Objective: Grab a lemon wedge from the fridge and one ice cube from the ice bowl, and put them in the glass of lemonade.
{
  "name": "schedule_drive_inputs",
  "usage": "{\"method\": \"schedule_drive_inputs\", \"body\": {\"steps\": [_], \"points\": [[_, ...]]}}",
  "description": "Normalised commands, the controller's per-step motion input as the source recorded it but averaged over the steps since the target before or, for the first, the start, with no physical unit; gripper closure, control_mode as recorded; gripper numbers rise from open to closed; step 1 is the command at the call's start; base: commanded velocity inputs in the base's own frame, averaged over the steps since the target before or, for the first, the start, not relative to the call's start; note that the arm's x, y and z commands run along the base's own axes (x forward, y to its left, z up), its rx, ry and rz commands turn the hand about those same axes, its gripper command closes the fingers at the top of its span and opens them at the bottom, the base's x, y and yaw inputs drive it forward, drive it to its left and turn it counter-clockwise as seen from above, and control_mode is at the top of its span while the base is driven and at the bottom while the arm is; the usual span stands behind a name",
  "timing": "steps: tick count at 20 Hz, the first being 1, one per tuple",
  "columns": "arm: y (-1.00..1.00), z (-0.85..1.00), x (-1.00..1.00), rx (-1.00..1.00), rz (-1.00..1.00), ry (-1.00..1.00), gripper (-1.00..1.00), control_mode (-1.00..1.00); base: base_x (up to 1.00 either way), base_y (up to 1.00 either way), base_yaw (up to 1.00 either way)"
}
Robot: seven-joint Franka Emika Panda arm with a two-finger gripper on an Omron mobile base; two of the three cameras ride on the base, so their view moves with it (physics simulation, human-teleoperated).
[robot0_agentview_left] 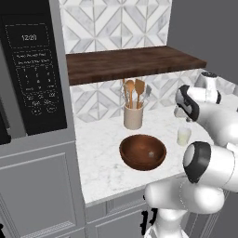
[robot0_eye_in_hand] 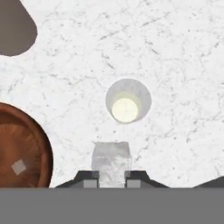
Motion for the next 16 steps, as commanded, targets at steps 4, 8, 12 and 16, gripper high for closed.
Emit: {"method": "schedule_drive_inputs", "body": {"steps": [4, 8, 12, 16], "points": [[-0.25, -0.69, 0.58, 0.0, -0.16, 0.01, 1.0, -1.0, 0.0, 0.0, 0.0], [-0.18, -0.57, 0.23, 0.0, -0.14, 0.0, 1.0, -1.0, 0.0, 0.0, 0.0], [0.0, -0.13, 0.0, 0.0, -0.08, 0.0, 1.0, -1.0, 0.0, 0.0, 0.0], [0.0, -0.16, 0.0, 0.0, -0.03, 0.0, 1.0, -1.0, 0.0, 0.0, 0.0]]}}
